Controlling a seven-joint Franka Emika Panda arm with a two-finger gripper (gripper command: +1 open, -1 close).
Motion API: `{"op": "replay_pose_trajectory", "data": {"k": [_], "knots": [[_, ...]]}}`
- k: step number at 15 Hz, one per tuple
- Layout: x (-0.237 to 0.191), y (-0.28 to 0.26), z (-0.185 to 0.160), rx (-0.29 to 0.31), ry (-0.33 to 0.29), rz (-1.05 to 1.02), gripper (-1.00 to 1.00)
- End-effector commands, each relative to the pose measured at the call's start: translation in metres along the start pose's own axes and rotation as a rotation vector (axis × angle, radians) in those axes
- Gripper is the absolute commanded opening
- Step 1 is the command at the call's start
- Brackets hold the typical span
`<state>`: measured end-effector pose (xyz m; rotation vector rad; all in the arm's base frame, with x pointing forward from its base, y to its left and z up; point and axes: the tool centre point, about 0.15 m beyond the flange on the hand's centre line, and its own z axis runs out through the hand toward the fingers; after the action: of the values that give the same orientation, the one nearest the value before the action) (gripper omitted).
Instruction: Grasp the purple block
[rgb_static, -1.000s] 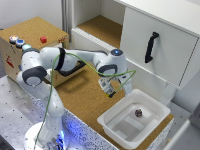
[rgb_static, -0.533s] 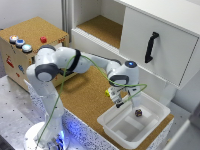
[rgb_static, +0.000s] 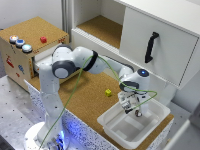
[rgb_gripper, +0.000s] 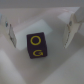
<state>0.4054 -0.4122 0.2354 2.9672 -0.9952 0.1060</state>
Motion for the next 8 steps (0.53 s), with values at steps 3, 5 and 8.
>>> {"op": "replay_pose_trajectory", "data": {"k": [3,5,8], "knots": [[0.021,-0.006,0.024,0.024,-0.068,-0.016,-1.00],[0.014,-0.012,0.025,0.023,-0.063,-0.026,-1.00],[0.009,-0.017,0.035,0.036,-0.062,-0.025,-1.00]]}}
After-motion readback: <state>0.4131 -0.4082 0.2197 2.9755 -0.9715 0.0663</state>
